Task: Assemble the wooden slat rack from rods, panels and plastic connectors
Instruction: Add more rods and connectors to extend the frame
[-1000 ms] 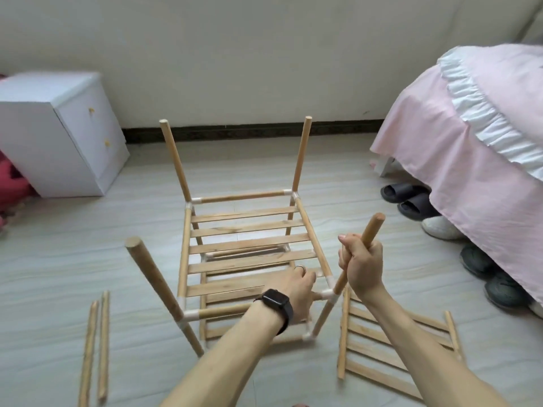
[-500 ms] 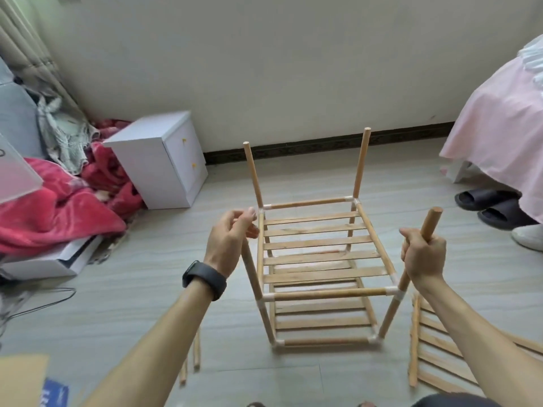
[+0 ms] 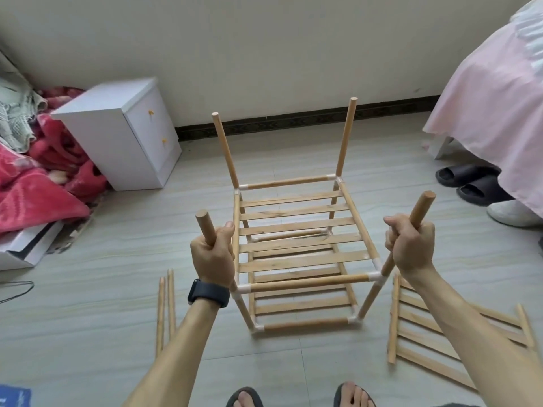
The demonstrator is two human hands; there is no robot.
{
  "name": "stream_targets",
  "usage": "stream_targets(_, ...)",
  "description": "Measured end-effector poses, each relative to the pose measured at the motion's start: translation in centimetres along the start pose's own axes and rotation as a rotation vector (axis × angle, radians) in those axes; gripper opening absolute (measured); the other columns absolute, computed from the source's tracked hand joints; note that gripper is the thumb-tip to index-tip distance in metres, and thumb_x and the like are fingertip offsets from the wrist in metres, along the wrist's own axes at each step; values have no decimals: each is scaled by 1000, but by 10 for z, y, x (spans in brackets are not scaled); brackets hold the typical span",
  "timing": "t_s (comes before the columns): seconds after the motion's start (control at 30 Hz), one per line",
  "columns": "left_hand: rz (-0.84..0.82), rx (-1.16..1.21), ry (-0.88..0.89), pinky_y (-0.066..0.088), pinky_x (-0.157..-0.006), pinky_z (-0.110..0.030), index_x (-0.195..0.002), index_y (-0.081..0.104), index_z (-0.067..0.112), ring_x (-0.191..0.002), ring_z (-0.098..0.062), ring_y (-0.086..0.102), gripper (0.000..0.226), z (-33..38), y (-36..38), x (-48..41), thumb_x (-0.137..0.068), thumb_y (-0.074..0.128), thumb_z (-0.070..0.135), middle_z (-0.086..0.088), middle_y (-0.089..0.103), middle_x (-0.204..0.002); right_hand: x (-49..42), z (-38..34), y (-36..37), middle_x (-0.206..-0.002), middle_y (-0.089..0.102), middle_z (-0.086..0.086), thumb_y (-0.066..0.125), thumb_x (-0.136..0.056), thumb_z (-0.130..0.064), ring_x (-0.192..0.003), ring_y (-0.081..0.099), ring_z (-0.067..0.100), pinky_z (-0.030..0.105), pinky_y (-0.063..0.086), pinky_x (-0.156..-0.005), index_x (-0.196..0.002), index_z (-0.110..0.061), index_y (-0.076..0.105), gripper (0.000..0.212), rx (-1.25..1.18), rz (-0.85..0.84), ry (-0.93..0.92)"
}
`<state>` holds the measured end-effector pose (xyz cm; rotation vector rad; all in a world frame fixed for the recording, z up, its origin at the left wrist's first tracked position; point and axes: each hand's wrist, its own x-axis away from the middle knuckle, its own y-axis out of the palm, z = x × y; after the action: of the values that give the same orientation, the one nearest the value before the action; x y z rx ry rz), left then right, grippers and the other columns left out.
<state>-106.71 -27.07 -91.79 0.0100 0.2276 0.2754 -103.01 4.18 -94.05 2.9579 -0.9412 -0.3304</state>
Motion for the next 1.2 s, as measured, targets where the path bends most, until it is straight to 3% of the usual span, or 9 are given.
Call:
stream_targets(0.2, -19, -33, -46, 29, -40, -21, -40, 37, 22, -35, -9, 31, 48, 6, 1, 0, -83, 59, 22, 7, 33, -38, 6, -4, 4, -41, 33, -1, 57, -79, -19, -40, 32, 18, 28, 29, -45, -42, -22, 40, 41, 76, 60, 27)
stream_targets(0.4, -41, -122, -163, 30, -49, -28, -49, 40, 19, -43, -15, 33, 49, 8, -3, -4, -94, 59, 19, 2, 34, -45, 7, -9, -1, -49, 40, 9, 56, -81, -34, -51, 40, 23, 40, 37, -57, -55, -11, 46, 36, 191, 34, 68)
stream_targets(0.5, -99, -208, -175, 35, -55, -29, -54, 44, 17, -46, -12, 38, 48, 17, -7, -3, -93, 61, 41, 4, 39, -48, 4, -16, -6, -55, 49, 10, 58, -94, -35, -56, 49, 28, 48, 47, -64, -61, -11, 50, 42, 293, -15, 105)
stream_targets(0.6, -114, -172, -73, 40, -60, -30, -56, 50, 15, -46, -8, 44, 63, 35, -10, 4, -81, 50, 73, 3, 47, -50, 9, -25, -9, -65, 60, 11, 54, -99, -54, -68, 63, 30, 38, 48, -64, -70, -9, 53, 53, 339, -42, 31)
stream_targets(0.67, -94, -92, -23, 42, -61, -31, -59, 50, 14, -48, -14, 45, 75, 49, -8, 4, -73, 40, 87, -2, 47, -52, 15, -37, -7, -72, 60, 13, 46, -95, -69, -69, 62, 25, 31, 49, -67, -81, -10, 54, 61, 216, -29, -44)
stream_targets(0.77, -54, 21, -42, 32, -50, -26, -54, 41, 21, -45, -14, 32, 63, 57, -2, -1, -75, 38, 80, 4, 36, -48, 13, -54, 2, -60, 45, 3, 33, -92, -77, -55, 44, 17, 29, 40, -60, -64, -22, 46, 63, -18, 29, -12)
stream_targets(0.87, -29, 58, -73, 23, -48, -24, -46, 33, 25, -43, -12, 23, 51, 52, -3, -7, -73, 40, 68, 6, 29, -46, 6, -58, 10, -48, 33, -8, 43, -86, -67, -46, 30, 10, 28, 28, -49, -46, -28, 40, 56, -117, 126, 86)
stream_targets(1.03, -23, 54, -50, 25, -46, -22, -46, 30, 22, -41, -14, 23, 50, 44, -4, -20, -77, 38, 60, 6, 27, -44, -5, -54, 11, -46, 31, -9, 44, -85, -60, -42, 28, 9, 22, 27, -43, -43, -29, 38, 52, -92, 125, 66)
stream_targets(1.2, -32, 61, -38, 23, -46, -23, -47, 30, 22, -42, -14, 22, 52, 43, -2, -14, -77, 39, 63, 4, 27, -45, 0, -49, 0, -46, 33, -10, 43, -84, -73, -44, 31, 10, 26, 31, -49, -44, -27, 38, 62, -56, 72, 63)
